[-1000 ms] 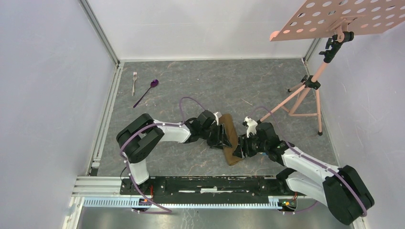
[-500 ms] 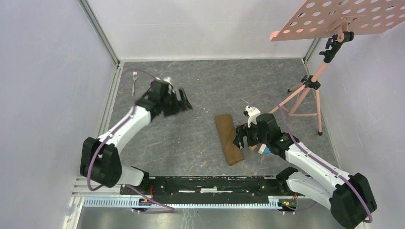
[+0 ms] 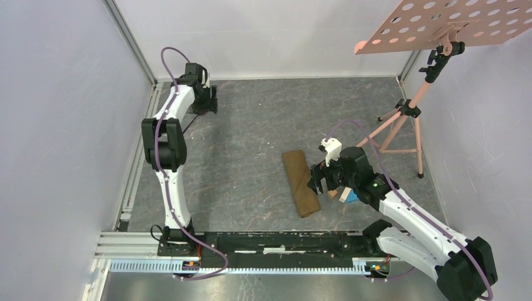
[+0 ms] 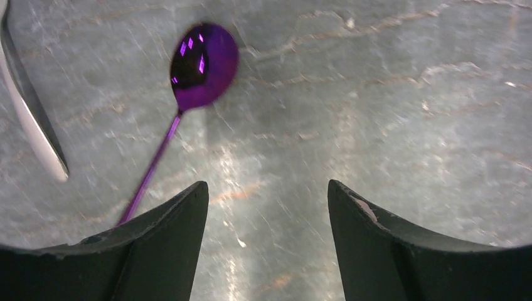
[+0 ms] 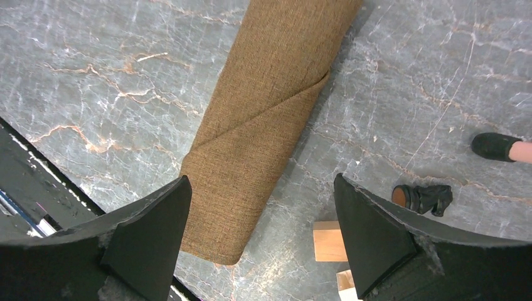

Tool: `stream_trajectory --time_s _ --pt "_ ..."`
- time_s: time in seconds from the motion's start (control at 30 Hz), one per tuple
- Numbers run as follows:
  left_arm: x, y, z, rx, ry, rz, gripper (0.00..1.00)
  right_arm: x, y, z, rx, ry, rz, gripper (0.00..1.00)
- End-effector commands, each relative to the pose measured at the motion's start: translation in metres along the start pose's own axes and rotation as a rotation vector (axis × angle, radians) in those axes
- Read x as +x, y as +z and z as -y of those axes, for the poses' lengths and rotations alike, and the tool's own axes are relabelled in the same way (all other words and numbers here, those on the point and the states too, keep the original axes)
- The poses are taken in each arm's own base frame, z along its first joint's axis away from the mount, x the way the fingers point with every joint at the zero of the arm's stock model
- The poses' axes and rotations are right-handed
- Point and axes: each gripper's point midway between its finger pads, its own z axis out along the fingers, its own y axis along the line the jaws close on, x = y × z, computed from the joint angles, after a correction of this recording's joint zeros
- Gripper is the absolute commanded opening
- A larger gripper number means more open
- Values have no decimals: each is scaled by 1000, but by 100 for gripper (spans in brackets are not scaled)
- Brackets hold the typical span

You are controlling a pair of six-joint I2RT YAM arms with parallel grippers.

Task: Fold the napkin into a case and place the utensils inside
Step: Pick up the spoon from the corner of the board.

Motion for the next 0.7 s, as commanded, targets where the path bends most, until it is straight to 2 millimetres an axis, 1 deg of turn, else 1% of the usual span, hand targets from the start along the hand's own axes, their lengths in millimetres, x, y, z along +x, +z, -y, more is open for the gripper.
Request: stream_trajectory --time_s 0.0,0.13,0.2,0.23,0.3,0.37,0.4,0.5,0.57,0.67 --pt "-11 1 -22 -18 126 -49 76 -17 -8 -4 -17 -34 66 90" --pt "-9 13 -32 -28 108 -56 77 -17 -7 -7 -33 -28 66 90" --pt "-13 16 -48 -23 67 -49 79 -17 -7 -7 -32 -27 63 90" --pt "-14 17 -52 -21 54 -51 80 -17 -7 -7 -31 -26 61 90" --pt "-13 23 -54 20 29 -66 80 -16 -7 -6 -25 -26 55 89" --pt "-10 29 -58 30 3 -83 75 -17 -7 -6 -22 -25 60 89" --pt "-9 31 -57 47 -8 -84 74 -18 -7 -6 -23 -25 61 89" --pt "-6 41 -62 47 -19 -99 71 -22 -9 -6 -24 -24 70 89" --pt "-3 45 -65 57 -29 -118 66 -22 -9 -6 -22 -25 70 89" --pt "-2 49 -68 64 -42 -120 62 -21 -9 -6 -20 -22 70 89"
